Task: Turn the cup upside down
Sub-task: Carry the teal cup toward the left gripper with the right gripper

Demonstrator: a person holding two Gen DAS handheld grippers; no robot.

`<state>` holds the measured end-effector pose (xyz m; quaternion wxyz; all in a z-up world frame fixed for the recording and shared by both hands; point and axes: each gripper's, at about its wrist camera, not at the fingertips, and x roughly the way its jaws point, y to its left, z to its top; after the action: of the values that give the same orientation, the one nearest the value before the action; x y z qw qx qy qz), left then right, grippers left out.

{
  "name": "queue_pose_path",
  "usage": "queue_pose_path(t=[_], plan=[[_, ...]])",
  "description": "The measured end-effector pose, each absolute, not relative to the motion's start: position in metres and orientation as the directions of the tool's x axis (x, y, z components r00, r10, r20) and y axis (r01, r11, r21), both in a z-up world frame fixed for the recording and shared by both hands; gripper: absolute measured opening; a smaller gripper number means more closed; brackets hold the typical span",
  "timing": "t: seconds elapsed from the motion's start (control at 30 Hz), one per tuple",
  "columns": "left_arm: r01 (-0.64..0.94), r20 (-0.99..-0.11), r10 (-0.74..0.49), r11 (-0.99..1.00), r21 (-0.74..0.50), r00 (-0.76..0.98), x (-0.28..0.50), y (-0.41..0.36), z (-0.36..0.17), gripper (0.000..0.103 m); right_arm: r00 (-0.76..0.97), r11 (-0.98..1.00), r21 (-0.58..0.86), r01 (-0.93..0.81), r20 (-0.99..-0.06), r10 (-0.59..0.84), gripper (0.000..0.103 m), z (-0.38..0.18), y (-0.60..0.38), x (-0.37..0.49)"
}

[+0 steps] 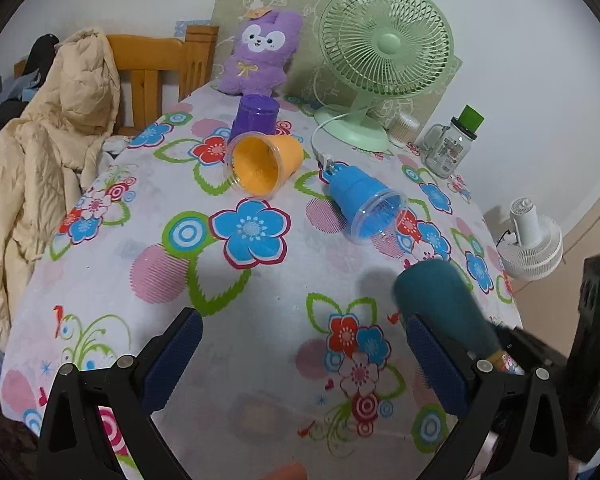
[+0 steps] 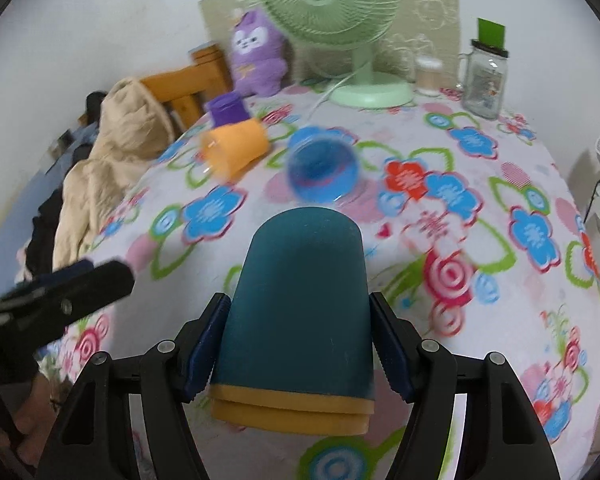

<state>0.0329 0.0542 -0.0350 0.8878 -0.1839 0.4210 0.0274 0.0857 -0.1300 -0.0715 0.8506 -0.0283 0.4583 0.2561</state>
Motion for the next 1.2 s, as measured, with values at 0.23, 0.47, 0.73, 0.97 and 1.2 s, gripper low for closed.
queue_pose_path(t=[0.23,0.47,0.73,0.97,1.2], plan=[[-0.201,-0.759,-0.103,0.933,-0.298,0.643,0.016,0.051,-0.031,0.103,0.438,0.859,0.195,-0.473,-0.794,0.422,0.07,-0.079,-0.126,0.061],[-0.187,-0.753,-0.107,0.937,-0.295,0.65,0.008,0.042,-0.025,0.103,0.499,0.891,0.084,-0.447,-0.803,0.326,0.088,-0.073,-0.13,0.05],[-0.173,-0.75,-0.115,0.94,-0.295,0.652,0.007,0.032,-0.021,0.103,0.482,0.888,0.131,-0.441,-0.8,0.358,0.088,-0.07,-0.144,0.048],[-0.168,-0.757,-0.129,0.939,-0.302,0.641,0.013,0.02,-0.022,0.103,0.469,0.882,0.146,-0.448,-0.802,0.371,0.088,-0.068,-0.154,0.047],[-0.163,-0.766,-0.132,0.941,-0.296,0.629,0.019,0.005,-0.023,0.103,0.472,0.886,0.152,-0.438,-0.8,0.37,0.088,-0.067,-0.168,0.048]])
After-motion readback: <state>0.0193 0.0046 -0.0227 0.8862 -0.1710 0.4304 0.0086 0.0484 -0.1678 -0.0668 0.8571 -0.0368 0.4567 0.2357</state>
